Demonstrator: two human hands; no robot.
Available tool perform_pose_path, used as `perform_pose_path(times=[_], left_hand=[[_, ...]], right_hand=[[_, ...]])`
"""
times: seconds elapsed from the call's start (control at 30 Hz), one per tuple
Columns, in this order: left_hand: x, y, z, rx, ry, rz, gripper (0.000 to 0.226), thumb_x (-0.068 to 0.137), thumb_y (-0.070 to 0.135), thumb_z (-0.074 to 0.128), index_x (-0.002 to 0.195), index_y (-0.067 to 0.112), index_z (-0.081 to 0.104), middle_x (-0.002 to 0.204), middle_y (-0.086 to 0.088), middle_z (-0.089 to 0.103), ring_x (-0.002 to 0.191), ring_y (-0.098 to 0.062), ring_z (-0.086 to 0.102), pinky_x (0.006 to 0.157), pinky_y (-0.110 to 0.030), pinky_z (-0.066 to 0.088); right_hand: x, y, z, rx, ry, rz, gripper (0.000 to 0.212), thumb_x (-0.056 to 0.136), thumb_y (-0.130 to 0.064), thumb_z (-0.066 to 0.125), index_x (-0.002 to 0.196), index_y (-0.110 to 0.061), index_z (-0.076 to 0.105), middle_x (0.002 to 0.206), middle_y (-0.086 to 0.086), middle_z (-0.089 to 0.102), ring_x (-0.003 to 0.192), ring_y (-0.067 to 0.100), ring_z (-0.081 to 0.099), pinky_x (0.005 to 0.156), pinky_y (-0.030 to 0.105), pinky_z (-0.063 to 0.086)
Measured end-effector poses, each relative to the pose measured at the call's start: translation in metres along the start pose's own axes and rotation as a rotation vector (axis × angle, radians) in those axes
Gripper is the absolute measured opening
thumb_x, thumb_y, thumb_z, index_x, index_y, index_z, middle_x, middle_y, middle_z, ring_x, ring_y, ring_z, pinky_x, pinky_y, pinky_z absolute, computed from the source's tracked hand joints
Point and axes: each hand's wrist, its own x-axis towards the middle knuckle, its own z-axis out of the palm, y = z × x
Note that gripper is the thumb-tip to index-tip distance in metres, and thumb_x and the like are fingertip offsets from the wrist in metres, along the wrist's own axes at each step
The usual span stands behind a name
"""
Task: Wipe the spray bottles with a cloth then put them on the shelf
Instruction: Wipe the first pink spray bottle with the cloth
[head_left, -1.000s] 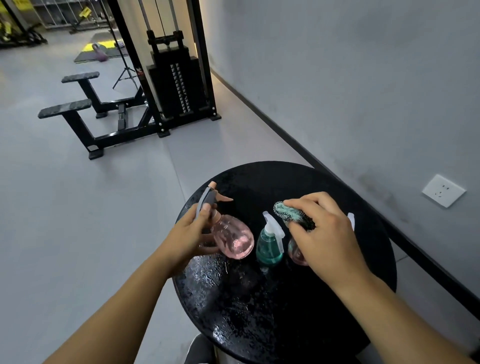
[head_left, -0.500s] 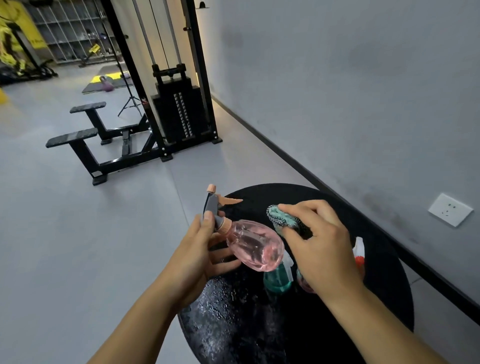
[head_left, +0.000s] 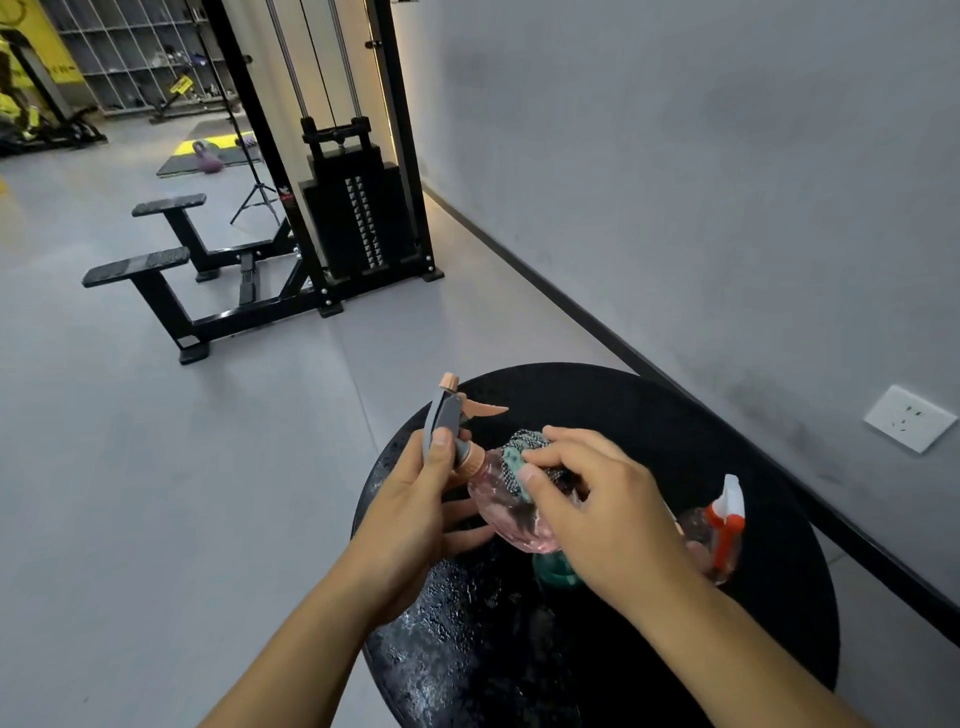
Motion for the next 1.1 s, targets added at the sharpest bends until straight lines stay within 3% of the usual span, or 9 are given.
perform_pose_path(times=[0.17,0.27,0.43,0.53,0.7,0.83,0.93,1.0,1.1], left_hand=[[-0.003,-0.003,0.005,0.033,-0.013,0.047,0.035,0.104,0.054,0.046,0.107,0.023,0.062,0.106,0.002,0.076,0.092,-0.025,0.078,0.089,-0.052,0.064],[-0.001,0.001,0.005,-0.001,0.014,0.073,0.038,0.104,0.052,0.045,0.114,0.018,0.059,0.103,0.004,0.079,0.086,-0.021,0.078,0.077,-0.041,0.064],[-0.001,-0.001,0.010,0.032,0.030,0.073,0.032,0.105,0.052,0.046,0.107,0.025,0.064,0.102,0.002,0.077,0.087,-0.021,0.079,0.075,-0.036,0.061],[-0.002,-0.003,0.014,0.037,0.038,0.070,0.033,0.105,0.052,0.046,0.107,0.023,0.064,0.100,0.002,0.077,0.085,-0.023,0.078,0.076,-0.040,0.062],[-0.002,0.003,0.016,-0.015,0.101,0.095,0.035,0.105,0.049,0.047,0.109,0.018,0.062,0.099,0.000,0.080,0.083,-0.023,0.080,0.071,-0.041,0.064],[-0.001,0.003,0.024,-0.031,0.113,0.091,0.034,0.107,0.048,0.046,0.109,0.018,0.062,0.097,0.000,0.078,0.078,-0.020,0.078,0.067,-0.036,0.063],[-0.003,0.001,0.030,-0.016,0.089,0.096,0.037,0.105,0.049,0.048,0.108,0.015,0.061,0.095,0.000,0.075,0.080,-0.026,0.078,0.072,-0.044,0.065],[-0.002,0.002,0.031,-0.017,0.113,0.110,0.035,0.106,0.048,0.047,0.107,0.016,0.061,0.096,0.000,0.077,0.080,-0.025,0.078,0.069,-0.041,0.064],[-0.001,0.008,0.028,-0.037,0.165,0.129,0.033,0.109,0.046,0.045,0.109,0.017,0.062,0.097,0.001,0.079,0.077,-0.021,0.078,0.066,-0.037,0.063]], right_hand=[[-0.002,-0.002,0.001,-0.007,0.015,-0.055,0.013,0.088,-0.020,0.076,0.095,-0.031,0.074,0.110,-0.022,0.063,0.108,-0.002,0.060,0.085,0.011,0.047],[0.000,0.009,-0.007,0.001,0.066,0.020,0.016,0.089,-0.017,0.074,0.094,-0.033,0.072,0.103,-0.023,0.064,0.102,-0.004,0.061,0.080,0.012,0.049],[-0.002,0.004,-0.007,0.019,-0.036,-0.022,0.036,0.099,-0.026,0.066,0.133,-0.039,0.066,0.129,-0.029,0.058,0.119,-0.017,0.051,0.092,0.000,0.042],[-0.002,0.003,-0.005,-0.010,-0.044,-0.048,0.033,0.097,-0.029,0.070,0.129,-0.036,0.071,0.130,-0.027,0.059,0.118,-0.022,0.048,0.092,-0.006,0.033],[0.003,0.016,-0.016,0.025,0.076,0.068,0.026,0.092,-0.023,0.074,0.117,-0.032,0.077,0.111,-0.028,0.066,0.106,-0.019,0.056,0.086,0.000,0.045],[0.001,0.008,-0.013,0.007,0.032,-0.024,0.032,0.097,-0.026,0.069,0.128,-0.034,0.072,0.126,-0.028,0.059,0.120,-0.018,0.050,0.095,-0.003,0.036],[-0.002,0.003,-0.010,-0.041,-0.008,-0.117,0.032,0.098,-0.028,0.067,0.130,-0.034,0.070,0.132,-0.024,0.057,0.124,-0.004,0.054,0.100,0.010,0.045],[-0.002,0.005,-0.014,-0.035,0.033,-0.089,0.030,0.095,-0.026,0.068,0.124,-0.034,0.072,0.124,-0.023,0.058,0.117,-0.002,0.058,0.094,0.016,0.053],[0.001,0.014,-0.023,-0.019,0.083,0.021,0.023,0.093,-0.024,0.070,0.114,-0.032,0.072,0.113,-0.020,0.060,0.105,-0.009,0.058,0.077,0.003,0.048]])
